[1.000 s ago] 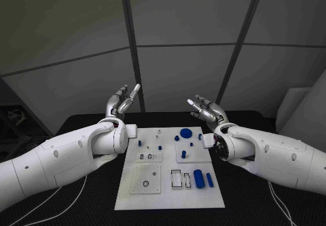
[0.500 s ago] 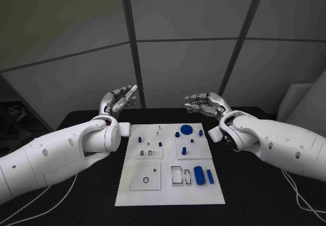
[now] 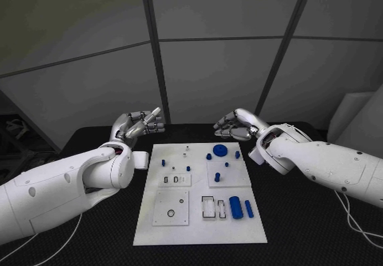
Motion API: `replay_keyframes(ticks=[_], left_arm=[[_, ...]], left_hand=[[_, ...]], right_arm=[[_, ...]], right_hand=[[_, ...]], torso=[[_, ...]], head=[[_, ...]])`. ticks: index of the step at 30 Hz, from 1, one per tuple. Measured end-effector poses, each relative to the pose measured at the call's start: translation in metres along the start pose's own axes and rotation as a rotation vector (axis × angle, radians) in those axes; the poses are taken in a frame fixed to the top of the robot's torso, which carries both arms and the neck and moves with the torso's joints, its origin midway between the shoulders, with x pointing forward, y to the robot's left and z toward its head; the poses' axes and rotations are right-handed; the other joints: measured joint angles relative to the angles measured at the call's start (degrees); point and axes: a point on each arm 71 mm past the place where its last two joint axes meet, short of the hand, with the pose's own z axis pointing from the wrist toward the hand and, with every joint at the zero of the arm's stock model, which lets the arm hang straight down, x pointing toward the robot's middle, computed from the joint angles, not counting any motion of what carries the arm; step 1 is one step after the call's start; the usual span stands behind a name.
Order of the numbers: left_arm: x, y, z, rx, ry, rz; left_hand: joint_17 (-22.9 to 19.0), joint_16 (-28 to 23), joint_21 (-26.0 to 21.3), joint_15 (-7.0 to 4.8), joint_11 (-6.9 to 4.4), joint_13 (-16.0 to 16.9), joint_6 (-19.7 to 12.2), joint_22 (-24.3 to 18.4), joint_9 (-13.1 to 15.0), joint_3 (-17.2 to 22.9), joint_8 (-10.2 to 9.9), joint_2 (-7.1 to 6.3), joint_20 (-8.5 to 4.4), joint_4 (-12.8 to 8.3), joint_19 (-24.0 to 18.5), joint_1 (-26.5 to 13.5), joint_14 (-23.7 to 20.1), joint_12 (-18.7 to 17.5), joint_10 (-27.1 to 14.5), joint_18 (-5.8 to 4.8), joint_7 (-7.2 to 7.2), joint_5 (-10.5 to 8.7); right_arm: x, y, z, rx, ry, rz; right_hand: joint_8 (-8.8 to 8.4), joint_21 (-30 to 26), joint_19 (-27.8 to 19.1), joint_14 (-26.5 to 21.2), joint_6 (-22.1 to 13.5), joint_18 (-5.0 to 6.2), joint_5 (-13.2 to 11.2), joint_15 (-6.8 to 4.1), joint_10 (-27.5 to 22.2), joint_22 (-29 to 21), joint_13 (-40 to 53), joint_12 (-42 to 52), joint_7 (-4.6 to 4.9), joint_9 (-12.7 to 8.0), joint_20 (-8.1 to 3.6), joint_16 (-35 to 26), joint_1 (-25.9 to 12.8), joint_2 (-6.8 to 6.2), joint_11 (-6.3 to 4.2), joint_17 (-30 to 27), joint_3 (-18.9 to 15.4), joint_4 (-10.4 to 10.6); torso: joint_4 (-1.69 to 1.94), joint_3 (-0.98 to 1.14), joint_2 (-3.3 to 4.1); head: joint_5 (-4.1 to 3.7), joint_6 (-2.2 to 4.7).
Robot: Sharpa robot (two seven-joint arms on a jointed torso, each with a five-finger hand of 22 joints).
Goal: Assemble the parts on the task board
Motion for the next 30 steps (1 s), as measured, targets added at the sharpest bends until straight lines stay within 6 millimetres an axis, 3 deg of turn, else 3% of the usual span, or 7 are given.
replay_keyframes(ticks=[5,9,10,12,18,28,30], left_arm=[[0.004,-0.005,-0.009,-0.003,0.038,-0.009],[0.01,-0.007,-0.015,-0.008,0.066,-0.018],[0.011,-0.007,-0.016,-0.009,0.072,-0.02],[0.013,-0.008,-0.018,-0.011,0.084,-0.024],[0.018,-0.009,-0.022,-0.02,0.107,-0.031],[0.021,-0.009,-0.024,-0.031,0.128,-0.039],[0.021,-0.009,-0.024,-0.032,0.13,-0.04]], left_hand=[[1.1,0.0,0.4,-0.49,-0.39,0.0,0.7,0.1,-0.1,-0.3,-0.2,0.23,-0.55,-0.3,1.0,0.2,1.1,0.0,1.2,0.0,-0.28,0.0],[1.1,0.0,0.4,-0.49,-0.39,0.0,0.7,0.1,-0.1,-0.3,-0.2,0.22,-0.54,-0.3,1.0,0.2,1.1,-0.2,1.2,0.0,-0.28,0.0],[1.1,0.0,0.4,-0.49,-0.4,0.0,0.7,0.1,-0.1,-0.3,-0.2,0.22,-0.54,-0.3,1.0,0.2,1.1,-0.3,1.2,-0.01,-0.28,0.0],[1.2,0.0,0.4,-0.49,-0.39,0.0,0.7,0.1,0.0,-0.4,-0.2,0.22,-0.54,-0.4,1.0,0.2,1.1,-0.3,1.2,0.0,-0.29,0.0],[1.7,-1.2,0.6,-0.45,-0.39,-0.1,0.7,0.1,-0.2,-0.7,-1.0,0.23,-0.54,-0.7,1.4,0.2,1.1,-1.3,1.2,0.0,-0.28,0.0],[2.0,-2.0,0.6,0.02,-0.06,-0.2,0.4,0.1,-0.2,-0.9,-1.6,0.23,-0.54,-0.9,1.4,0.2,0.6,-2.0,0.8,0.0,0.04,0.0],[2.0,-2.2,0.6,0.02,-0.06,-0.2,0.4,0.1,-0.2,-0.9,-1.6,0.23,-0.54,-0.9,1.4,0.2,0.6,-2.0,0.8,0.0,0.04,0.0]], right_arm=[[0.002,0.007,0.002,-0.005,0.057,-0.166],[0.005,0.009,0.005,0.012,0.105,-0.284],[0.006,0.01,0.005,0.016,0.115,-0.309],[0.007,0.011,0.006,0.027,0.133,-0.361],[0.013,0.016,0.009,0.04,0.163,-0.453],[0.02,0.02,0.015,0.053,0.186,-0.527],[0.021,0.02,0.016,0.056,0.189,-0.533]], right_hand=[[-0.68,3.6,5.1,6.2,1.5,0.0,0.0,-1.64,1.9,1.6,0.0,-1.4,-0.79,0.0,-2.01,2.3,-0.9,-1.73,-1.08,2.0,1.1,0.0],[-1.69,6.4,8.0,10.0,1.9,0.01,0.0,-2.39,1.9,3.0,0.0,-2.0,-1.15,0.0,-3.14,4.6,-1.8,-3.23,-1.11,4.1,1.8,0.6],[-2.91,9.6,10.4,11.1,2.1,0.0,0.0,-2.93,1.2,4.8,0.1,-2.5,-1.37,0.0,-3.99,8.8,-2.7,-5.08,-1.57,7.8,3.0,1.4],[-3.83,13.3,11.9,11.6,2.2,-0.01,-0.1,-3.26,0.2,6.9,0.3,-2.7,-1.45,0.0,-4.56,14.5,-3.5,-6.83,-1.74,12.5,4.5,2.7],[-4.0,18.7,12.0,11.8,0.8,-0.01,-0.5,-3.1,-2.7,10.6,0.3,-2.7,-1.96,0.0,-4.69,22.2,-3.6,-8.78,-1.38,18.9,6.6,4.4],[-4.0,36.5,12.6,11.8,0.1,-0.08,0.2,-3.1,-3.1,30.4,0.5,-2.7,-2.23,0.0,-4.13,40.4,-2.9,-10.01,-1.21,36.6,9.9,6.4],[-4.0,39.8,13.6,11.8,0.0,-1.39,0.9,-3.1,-3.0,34.5,0.5,-2.7,-2.19,0.0,-3.97,43.7,-2.9,-10.01,-1.22,40.1,10.6,6.5]], torso=[[0.47,-0.24,1.44],[0.84,-0.43,2.66],[0.9,-0.47,2.89],[1.01,-0.55,3.43],[1.2,-0.71,4.55],[1.43,-0.91,5.55],[1.45,-0.93,5.63]], head=[[-0.44,0.52],[-0.89,0.83],[-0.96,0.91],[-1.1,1.05],[-1.31,1.29],[-1.17,1.34],[-1.15,1.33]])
